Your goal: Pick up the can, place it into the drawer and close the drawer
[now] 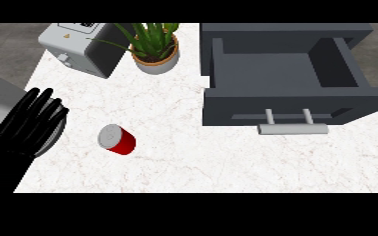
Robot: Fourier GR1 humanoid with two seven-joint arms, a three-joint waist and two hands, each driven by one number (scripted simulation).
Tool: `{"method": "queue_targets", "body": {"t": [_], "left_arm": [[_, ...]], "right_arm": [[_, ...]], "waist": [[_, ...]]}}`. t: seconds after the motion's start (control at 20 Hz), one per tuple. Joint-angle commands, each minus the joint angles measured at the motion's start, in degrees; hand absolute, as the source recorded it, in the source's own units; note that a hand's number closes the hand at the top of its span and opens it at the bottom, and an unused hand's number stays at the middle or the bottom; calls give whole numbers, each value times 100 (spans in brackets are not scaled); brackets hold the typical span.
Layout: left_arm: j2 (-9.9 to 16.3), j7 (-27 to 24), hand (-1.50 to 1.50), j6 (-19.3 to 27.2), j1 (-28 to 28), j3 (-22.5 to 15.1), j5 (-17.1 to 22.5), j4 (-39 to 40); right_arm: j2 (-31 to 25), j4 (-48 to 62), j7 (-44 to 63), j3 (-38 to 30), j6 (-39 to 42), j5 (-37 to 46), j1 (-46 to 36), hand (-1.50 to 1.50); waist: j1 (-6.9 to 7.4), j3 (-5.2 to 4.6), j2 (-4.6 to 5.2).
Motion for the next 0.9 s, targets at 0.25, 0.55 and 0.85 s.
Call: {"method": "queue_targets", "body": {"t": [0.25, 0.55, 0.85], "left_arm": [[-599, -1301, -150, -291, -19, -641, -1338, 1429], [-470, -1421, -150, -240, -289, -509, -1490, 1907], [-681, -2305, -150, -154, -165, -530, -1981, 2594]], "right_arm": [[178, 20, 26, -259, 362, -115, 95, -150], [36, 124, 181, -773, 658, -473, 32, -150], [255, 36, 156, -793, 819, -339, -4, -150]], "waist": [[-8, -2, 3], [8, -1, 1], [12, -2, 1]]}}
